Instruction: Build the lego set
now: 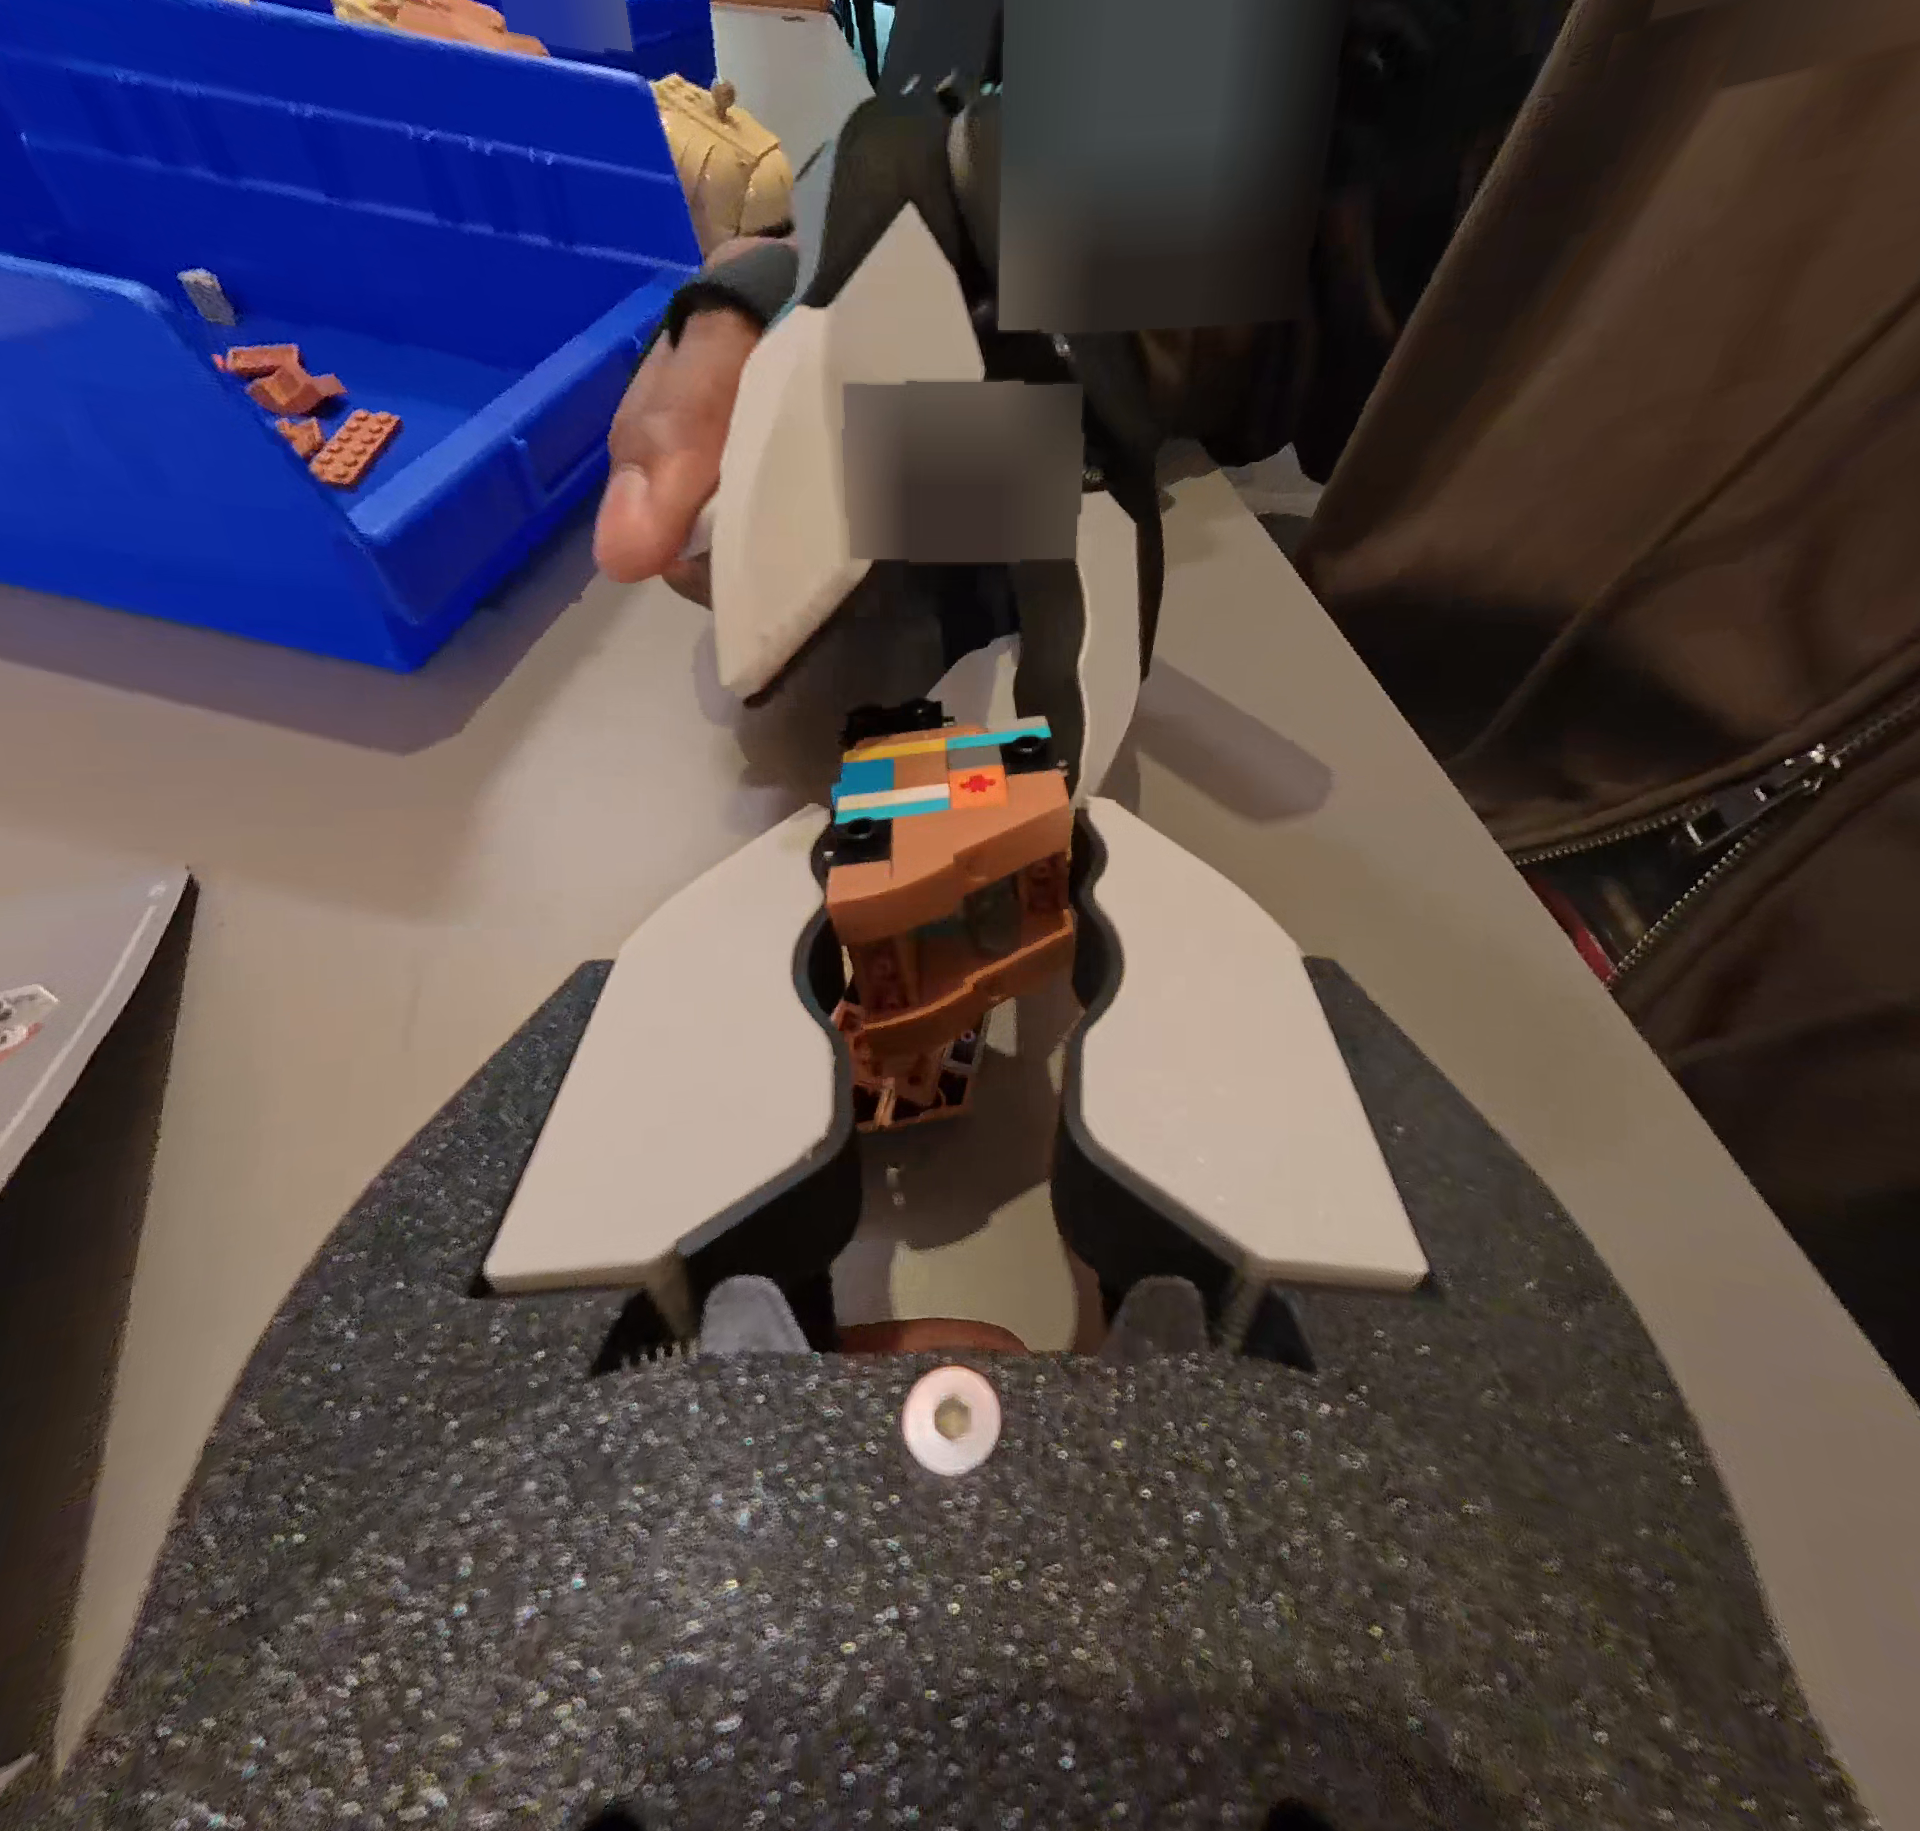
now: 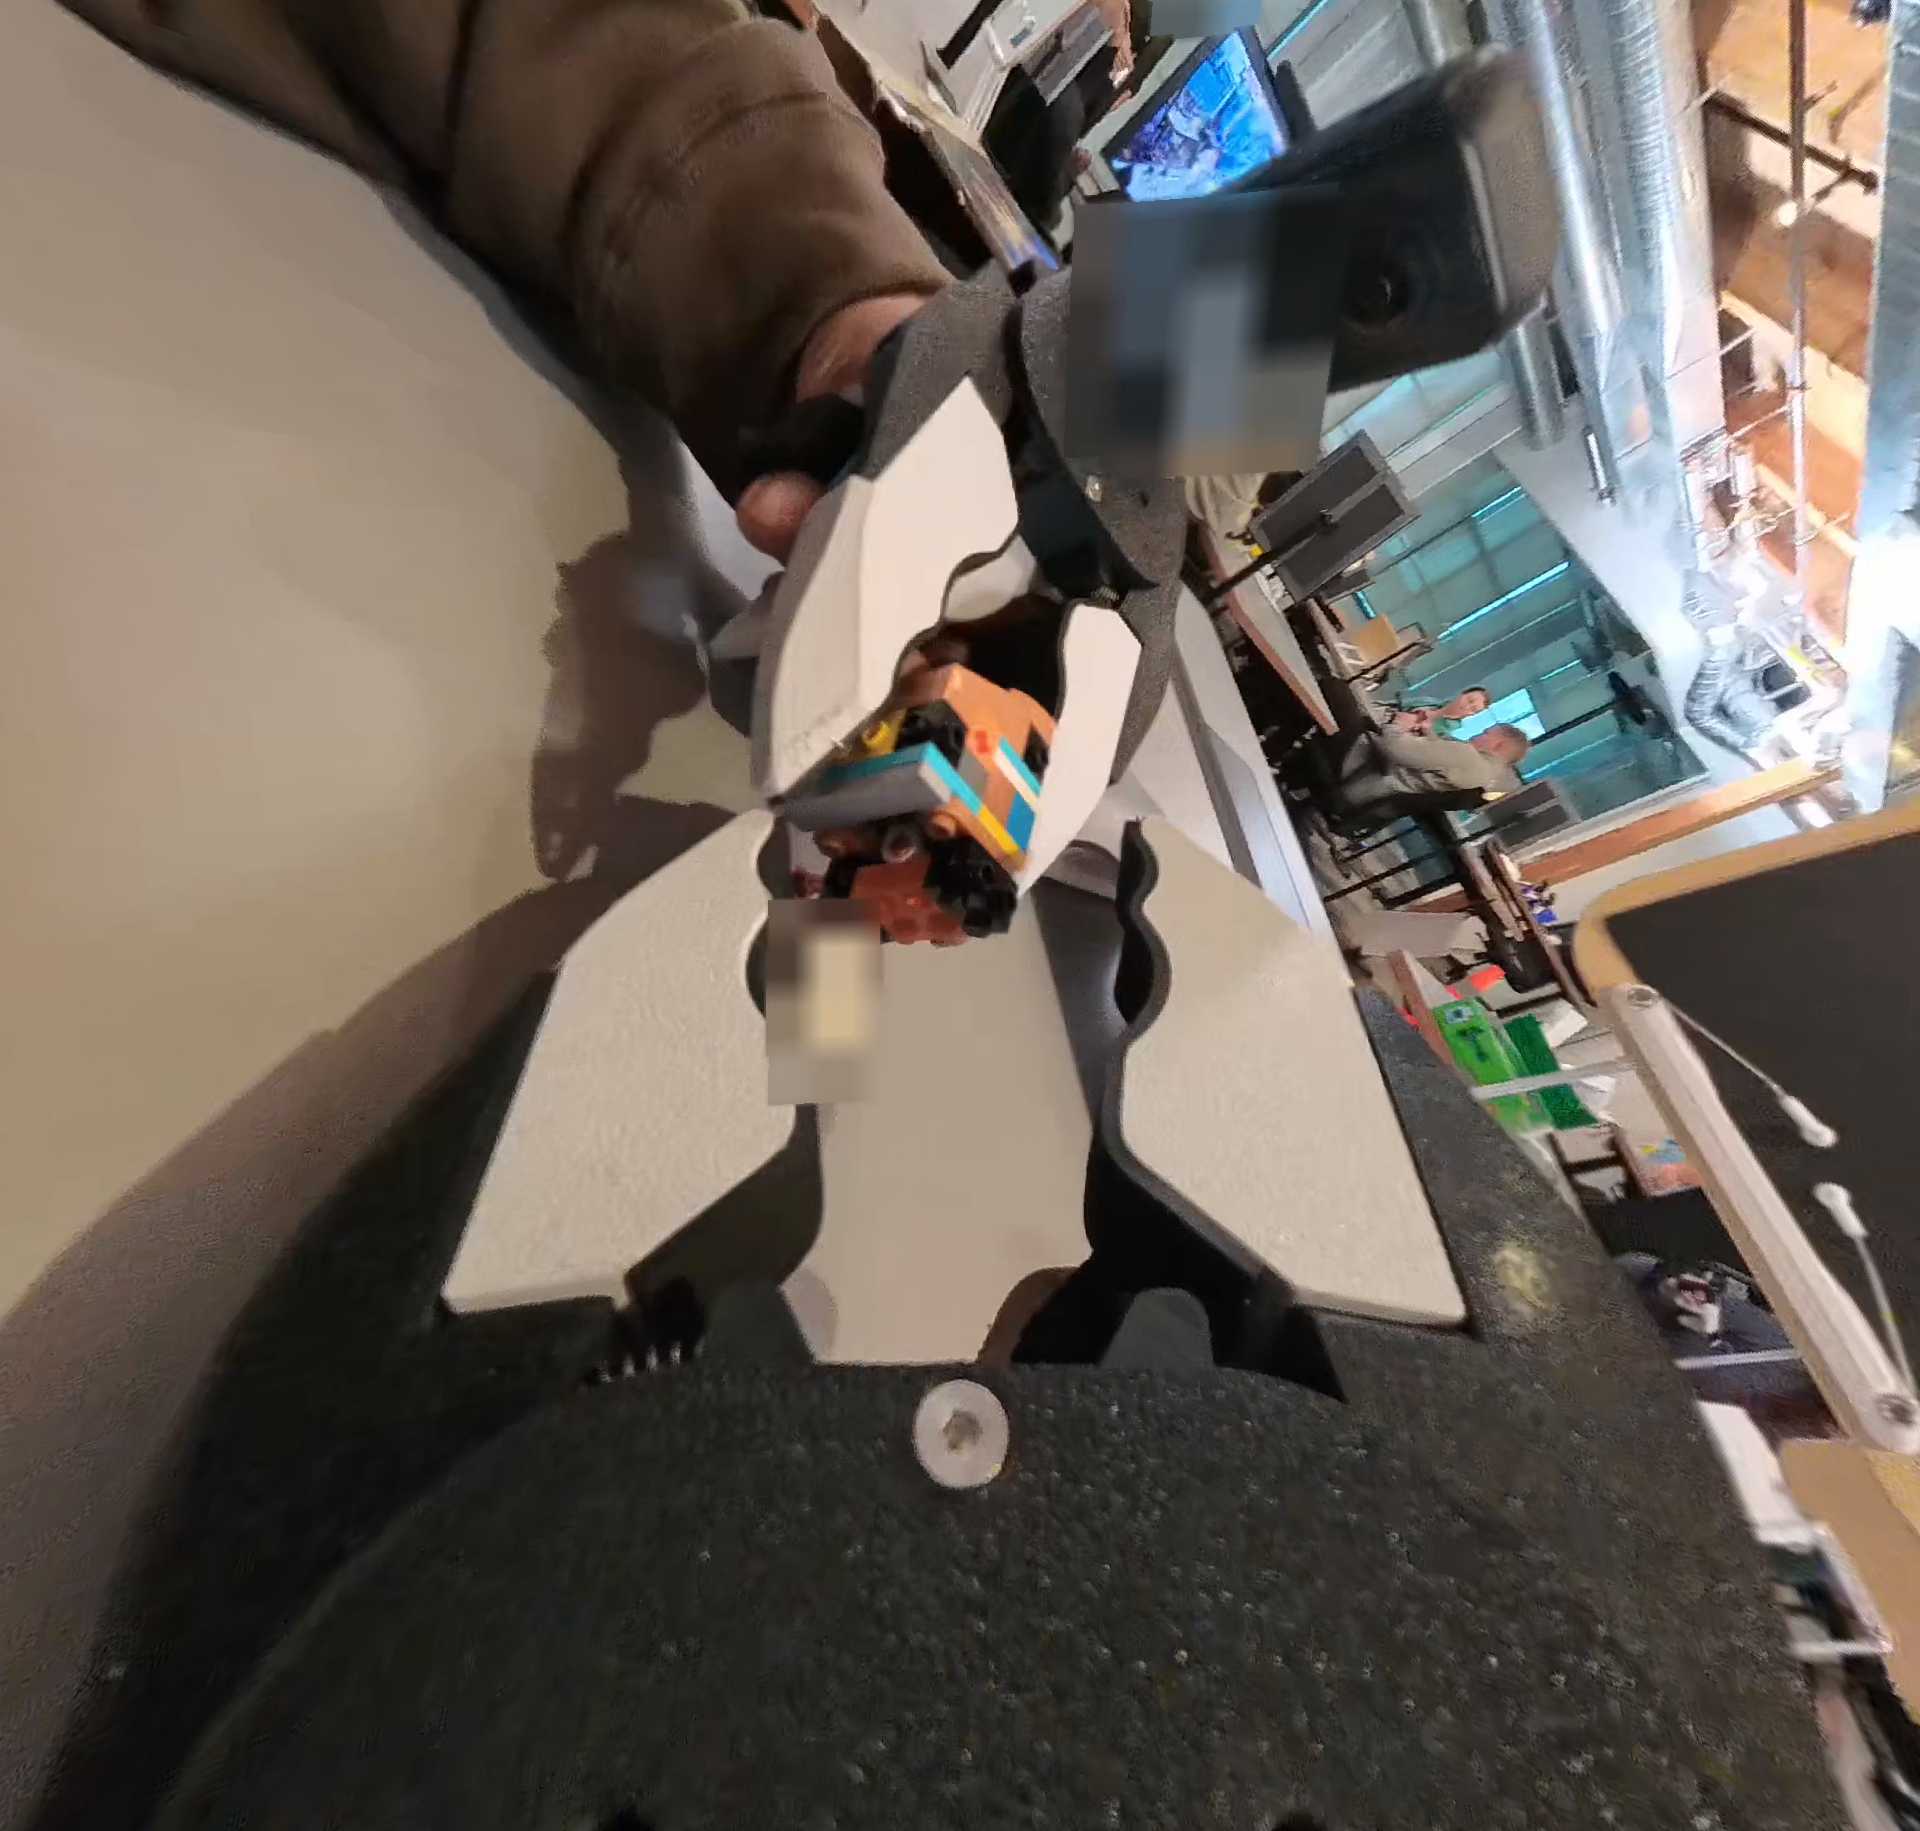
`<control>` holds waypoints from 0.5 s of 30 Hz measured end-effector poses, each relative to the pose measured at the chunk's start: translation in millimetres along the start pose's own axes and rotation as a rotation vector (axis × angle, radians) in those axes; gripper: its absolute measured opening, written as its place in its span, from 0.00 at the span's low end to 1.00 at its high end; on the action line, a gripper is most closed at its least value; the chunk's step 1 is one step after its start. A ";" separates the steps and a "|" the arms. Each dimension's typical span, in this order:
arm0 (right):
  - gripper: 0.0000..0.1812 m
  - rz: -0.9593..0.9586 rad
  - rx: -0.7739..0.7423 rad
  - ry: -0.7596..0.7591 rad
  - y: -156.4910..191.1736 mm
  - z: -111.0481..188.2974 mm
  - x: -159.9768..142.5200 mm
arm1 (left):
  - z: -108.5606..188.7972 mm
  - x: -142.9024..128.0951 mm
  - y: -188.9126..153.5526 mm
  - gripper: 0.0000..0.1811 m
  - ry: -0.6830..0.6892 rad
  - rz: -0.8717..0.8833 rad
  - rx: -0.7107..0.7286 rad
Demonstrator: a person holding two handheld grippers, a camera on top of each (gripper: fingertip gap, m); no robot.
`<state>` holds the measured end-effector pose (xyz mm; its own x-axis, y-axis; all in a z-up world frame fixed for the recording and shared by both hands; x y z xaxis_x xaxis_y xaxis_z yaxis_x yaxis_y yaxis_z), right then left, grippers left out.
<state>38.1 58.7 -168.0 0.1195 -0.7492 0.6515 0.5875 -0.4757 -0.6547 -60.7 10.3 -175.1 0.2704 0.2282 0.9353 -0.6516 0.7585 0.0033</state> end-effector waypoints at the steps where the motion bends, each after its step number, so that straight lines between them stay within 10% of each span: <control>1: 0.33 0.000 0.004 -0.001 0.1 0.7 -0.4 | -0.4 0.5 -0.9 0.23 -0.009 -0.018 0.004; 15: 0.25 0.075 -0.010 0.072 7.3 -4.9 -4.2 | -2.5 -2.8 3.8 0.23 0.003 -0.007 0.050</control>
<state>38.0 56.2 -177.4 0.1052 -0.8137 0.5717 0.5711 -0.4212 -0.7045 -62.1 14.1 -178.7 0.2776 0.2250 0.9340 -0.6842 0.7288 0.0278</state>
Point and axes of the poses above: each gripper's, where its closed fingertips meet, z back along the fingers, x out of its top, y = z × x across the jaws, the point moved 7 cm from there along z, back along the fingers, and after that the axes turned 15 degrees about x, right-handed, at the moved point
